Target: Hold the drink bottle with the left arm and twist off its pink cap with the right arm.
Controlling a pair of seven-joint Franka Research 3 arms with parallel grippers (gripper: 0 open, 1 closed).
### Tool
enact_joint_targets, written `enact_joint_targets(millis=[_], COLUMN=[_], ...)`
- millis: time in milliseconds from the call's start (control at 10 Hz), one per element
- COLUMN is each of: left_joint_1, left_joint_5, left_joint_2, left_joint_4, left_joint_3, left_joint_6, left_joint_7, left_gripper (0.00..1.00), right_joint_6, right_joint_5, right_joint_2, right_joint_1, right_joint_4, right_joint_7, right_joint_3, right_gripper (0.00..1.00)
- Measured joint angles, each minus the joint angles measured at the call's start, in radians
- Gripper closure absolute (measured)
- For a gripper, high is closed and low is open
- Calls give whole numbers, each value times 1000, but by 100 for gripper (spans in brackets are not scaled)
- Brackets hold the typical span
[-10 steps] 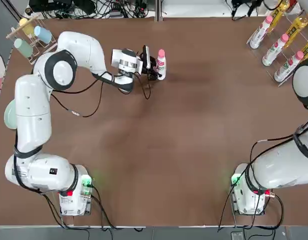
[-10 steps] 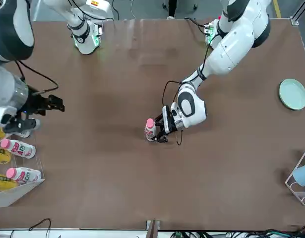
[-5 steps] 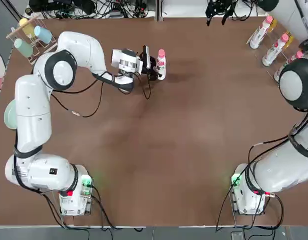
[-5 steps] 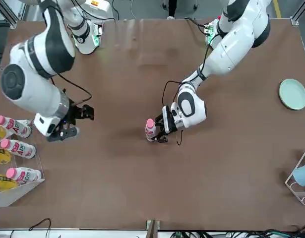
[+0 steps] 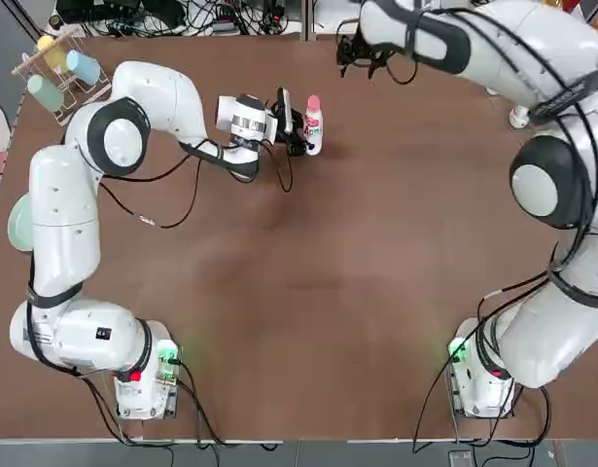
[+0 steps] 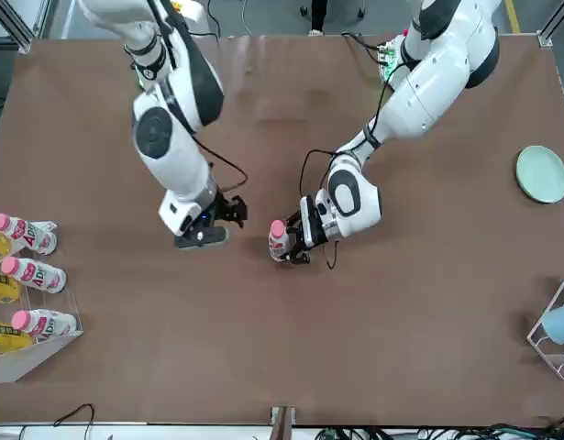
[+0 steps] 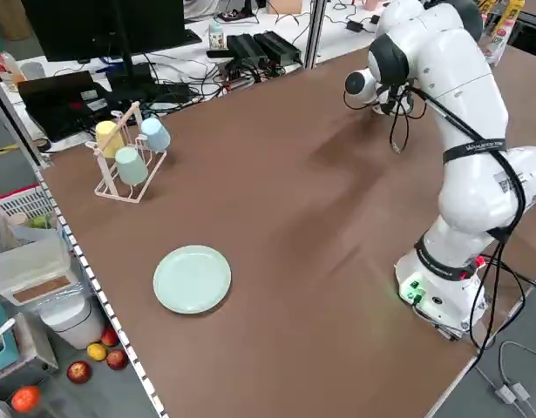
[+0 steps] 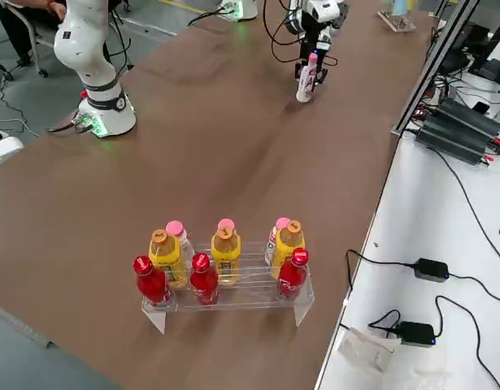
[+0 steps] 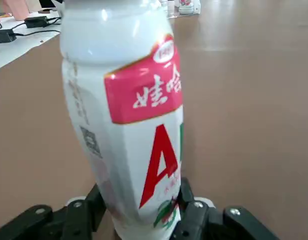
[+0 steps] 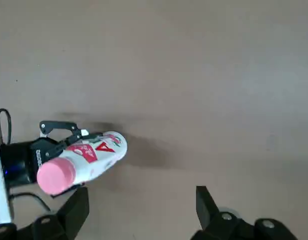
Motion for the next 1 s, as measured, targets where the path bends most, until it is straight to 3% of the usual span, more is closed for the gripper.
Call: enact_joint_targets(millis=[300, 600, 1000], left_joint_1=[-2, -3, -4], left_joint_5=[-6, -14, -20], left_joint_2=[1, 1, 1], left_joint_4=[4, 6, 9], left_joint_3=[2, 4, 6], left_joint_6=[2, 4, 5], left_joint_7=[0, 0, 0], left_gripper=[40, 40, 40], right_joint_6=[25, 25, 25], right_joint_5=[-2, -3, -99], right_joint_2=[83, 100, 133], right_joint_1=[77, 118, 153], right_joint_4=[53, 88, 141], right_joint_7=[152, 271, 423], right_joint_3=[-1, -3, -5], right_gripper=[7, 15, 19])
